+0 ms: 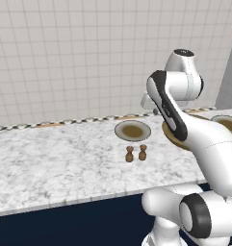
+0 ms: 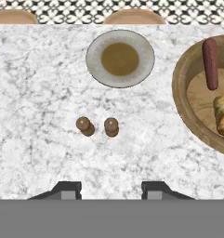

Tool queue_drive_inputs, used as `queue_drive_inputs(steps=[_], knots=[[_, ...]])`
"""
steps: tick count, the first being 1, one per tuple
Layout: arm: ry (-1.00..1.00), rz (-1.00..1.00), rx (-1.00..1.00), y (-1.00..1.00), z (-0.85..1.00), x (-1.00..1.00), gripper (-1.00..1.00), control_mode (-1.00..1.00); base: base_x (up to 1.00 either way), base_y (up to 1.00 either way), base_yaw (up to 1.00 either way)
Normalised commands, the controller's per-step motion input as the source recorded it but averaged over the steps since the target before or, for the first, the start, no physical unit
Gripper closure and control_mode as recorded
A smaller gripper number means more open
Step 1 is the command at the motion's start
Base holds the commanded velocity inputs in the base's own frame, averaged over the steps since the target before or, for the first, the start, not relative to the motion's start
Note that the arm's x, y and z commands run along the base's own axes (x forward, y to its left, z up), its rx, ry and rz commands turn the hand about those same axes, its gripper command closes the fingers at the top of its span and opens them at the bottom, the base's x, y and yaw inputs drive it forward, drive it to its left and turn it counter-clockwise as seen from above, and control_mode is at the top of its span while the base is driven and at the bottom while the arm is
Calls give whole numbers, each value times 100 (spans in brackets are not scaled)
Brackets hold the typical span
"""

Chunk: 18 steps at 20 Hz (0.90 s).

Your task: Place one bun and one sausage from the bowl on each plate.

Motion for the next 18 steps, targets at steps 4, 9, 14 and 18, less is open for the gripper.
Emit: queue_drive_inputs(steps=[4,9,14,18], knots=[[-1,0,0,0,-4,-31,-100,-100,0,0,0],[0,0,0,-55,-17,0,-100,-100,0,0,0],[-5,8,0,-75,-37,0,-100,-100,0,0,0],[-2,9,0,-74,-39,5,-100,-100,0,0,0]])
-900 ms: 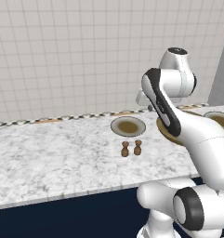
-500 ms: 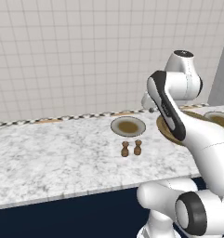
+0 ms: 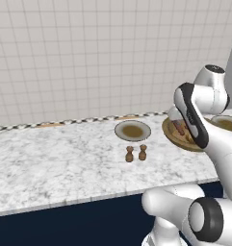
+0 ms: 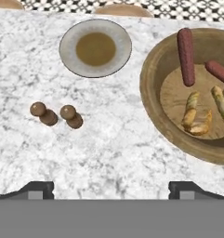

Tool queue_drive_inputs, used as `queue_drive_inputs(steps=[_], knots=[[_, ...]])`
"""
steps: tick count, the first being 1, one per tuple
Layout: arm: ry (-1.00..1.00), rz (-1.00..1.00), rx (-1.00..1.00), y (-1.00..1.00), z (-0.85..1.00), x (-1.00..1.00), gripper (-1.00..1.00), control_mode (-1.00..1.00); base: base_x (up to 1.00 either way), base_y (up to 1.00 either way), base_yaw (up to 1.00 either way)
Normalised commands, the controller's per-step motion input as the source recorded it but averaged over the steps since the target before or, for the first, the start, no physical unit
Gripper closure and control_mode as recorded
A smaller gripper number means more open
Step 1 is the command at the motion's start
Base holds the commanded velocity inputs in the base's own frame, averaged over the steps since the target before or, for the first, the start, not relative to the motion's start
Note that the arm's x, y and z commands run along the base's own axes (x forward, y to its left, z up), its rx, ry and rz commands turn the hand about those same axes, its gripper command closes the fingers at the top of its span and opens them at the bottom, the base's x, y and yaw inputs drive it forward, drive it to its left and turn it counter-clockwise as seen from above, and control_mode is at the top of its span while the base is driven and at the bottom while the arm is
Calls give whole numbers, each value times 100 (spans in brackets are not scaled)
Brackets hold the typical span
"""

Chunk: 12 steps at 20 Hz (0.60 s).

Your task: Place one bun and one sausage from the bowl on each plate.

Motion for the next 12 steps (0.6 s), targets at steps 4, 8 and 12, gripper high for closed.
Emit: queue_drive_inputs(steps=[4,8,12], knots=[[0,9,0,-64,-39,34,-100,-100,0,0,0],[2,6,0,-27,-32,68,-100,-100,0,0,0],[4,1,-1,-32,-15,51,-100,-100,0,0,0]])
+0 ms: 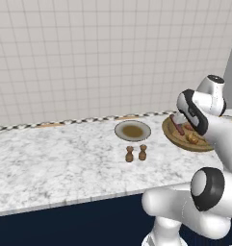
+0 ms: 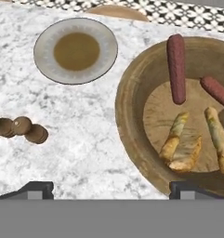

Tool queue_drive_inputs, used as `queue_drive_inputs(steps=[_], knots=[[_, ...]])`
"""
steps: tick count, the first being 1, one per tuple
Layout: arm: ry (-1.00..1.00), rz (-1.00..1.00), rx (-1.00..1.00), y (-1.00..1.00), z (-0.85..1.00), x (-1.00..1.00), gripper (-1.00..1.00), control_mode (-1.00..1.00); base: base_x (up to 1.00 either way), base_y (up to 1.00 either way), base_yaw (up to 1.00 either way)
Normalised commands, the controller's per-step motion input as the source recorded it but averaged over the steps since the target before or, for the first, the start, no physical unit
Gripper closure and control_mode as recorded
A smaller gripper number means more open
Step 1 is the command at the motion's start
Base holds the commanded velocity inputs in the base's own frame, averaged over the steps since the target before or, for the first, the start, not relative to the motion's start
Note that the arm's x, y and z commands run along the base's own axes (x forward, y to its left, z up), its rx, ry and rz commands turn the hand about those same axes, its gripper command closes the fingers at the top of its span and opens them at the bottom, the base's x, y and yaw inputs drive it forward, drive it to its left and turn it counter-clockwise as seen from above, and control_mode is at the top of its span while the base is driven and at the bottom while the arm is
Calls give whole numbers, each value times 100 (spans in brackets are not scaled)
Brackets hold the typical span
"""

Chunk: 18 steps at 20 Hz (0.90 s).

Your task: Place one bun and one sausage from the bowl on each plate.

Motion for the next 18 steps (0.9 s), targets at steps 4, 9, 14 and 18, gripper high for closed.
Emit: queue_drive_inputs(steps=[4,9,14,18], knots=[[2,5,0,-41,-7,24,-100,-100,0,0,0],[2,3,0,-22,-6,28,-100,-100,0,0,0],[2,3,0,-16,-16,27,-100,-100,0,0,0],[0,10,-4,-13,-39,37,-100,-100,0,0,0]])
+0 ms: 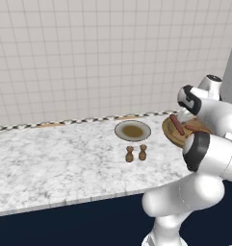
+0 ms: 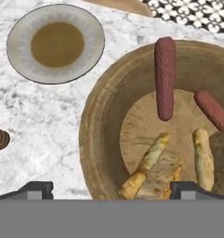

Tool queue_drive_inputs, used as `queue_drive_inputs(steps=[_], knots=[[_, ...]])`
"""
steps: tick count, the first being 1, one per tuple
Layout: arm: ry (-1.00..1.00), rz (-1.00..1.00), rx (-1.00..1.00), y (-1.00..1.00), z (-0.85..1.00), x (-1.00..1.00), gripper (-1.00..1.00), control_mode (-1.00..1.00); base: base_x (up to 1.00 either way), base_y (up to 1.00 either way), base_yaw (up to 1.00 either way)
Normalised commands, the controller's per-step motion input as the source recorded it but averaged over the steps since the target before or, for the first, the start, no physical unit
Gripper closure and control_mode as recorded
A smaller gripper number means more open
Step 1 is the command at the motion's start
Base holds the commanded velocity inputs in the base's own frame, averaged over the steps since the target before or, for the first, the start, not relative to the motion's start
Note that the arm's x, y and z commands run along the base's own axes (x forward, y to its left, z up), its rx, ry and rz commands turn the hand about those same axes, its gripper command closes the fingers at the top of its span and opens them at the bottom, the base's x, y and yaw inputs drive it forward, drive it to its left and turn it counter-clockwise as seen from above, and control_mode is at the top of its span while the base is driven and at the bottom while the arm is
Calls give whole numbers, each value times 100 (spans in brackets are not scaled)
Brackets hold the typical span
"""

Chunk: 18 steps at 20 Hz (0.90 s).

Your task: Place one bun and one sausage from the bowl on each plate.

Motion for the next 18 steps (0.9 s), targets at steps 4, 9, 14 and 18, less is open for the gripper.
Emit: queue_drive_inputs(steps=[4,9,14,18], knots=[[0,12,0,-18,-27,50,-100,-100,0,0,0],[0,8,0,-22,-32,43,-100,-100,0,0,0],[0,0,0,-11,-29,54,-100,-100,0,0,0],[0,0,0,-20,-33,51,-100,-100,0,0,0]])
